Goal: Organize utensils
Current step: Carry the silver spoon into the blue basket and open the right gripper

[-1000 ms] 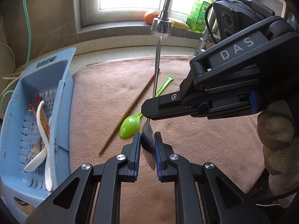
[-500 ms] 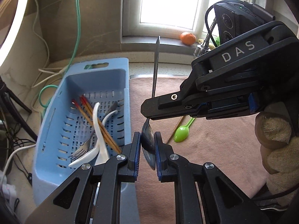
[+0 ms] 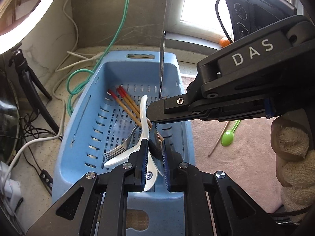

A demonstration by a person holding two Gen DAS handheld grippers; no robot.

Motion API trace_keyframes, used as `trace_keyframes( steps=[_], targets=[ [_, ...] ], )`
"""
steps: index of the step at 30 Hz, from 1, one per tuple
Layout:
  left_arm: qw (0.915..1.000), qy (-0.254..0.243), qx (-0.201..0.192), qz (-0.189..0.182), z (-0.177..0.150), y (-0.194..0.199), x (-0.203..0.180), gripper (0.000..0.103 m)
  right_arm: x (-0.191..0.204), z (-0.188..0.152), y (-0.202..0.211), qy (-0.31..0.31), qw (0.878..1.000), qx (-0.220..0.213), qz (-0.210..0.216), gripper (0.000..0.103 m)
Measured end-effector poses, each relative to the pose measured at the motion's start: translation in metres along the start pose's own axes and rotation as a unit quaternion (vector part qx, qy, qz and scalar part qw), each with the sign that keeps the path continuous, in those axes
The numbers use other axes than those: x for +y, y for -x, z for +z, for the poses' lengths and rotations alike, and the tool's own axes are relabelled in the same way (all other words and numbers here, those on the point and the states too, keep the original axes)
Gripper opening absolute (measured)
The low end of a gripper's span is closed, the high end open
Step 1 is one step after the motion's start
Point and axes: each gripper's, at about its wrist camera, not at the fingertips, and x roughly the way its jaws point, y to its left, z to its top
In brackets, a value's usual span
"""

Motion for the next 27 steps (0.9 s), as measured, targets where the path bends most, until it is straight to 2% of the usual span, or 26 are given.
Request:
trace_keyframes(
  steps=[7,9,10,14,27],
  targets=[
    [0.9999,0.013,0.003,0.011,0.0,-0.003,0.014,0.014,0.005,0.009,-0.001,0.016,1.0,-0.009,-0.021,0.009],
    [0.9997,0.018,0.006,0.016,0.0,-0.003,0.016,0.028,0.003,0.01,0.001,0.016,0.999,-0.011,-0.025,0.014],
    [0.9996,0.021,0.005,0.018,-0.001,-0.003,0.018,0.03,0.003,0.01,0.002,0.019,0.999,-0.013,-0.028,0.015],
    [0.9994,0.03,0.004,0.017,0.0,-0.001,0.021,0.03,0.003,0.009,0.011,0.026,0.999,-0.027,-0.038,0.024],
    [0.9996,0.026,0.01,-0.001,0.012,-0.005,0.007,0.031,-0.031,-0.002,0.063,0.004,0.995,-0.076,-0.064,0.026]
  ],
)
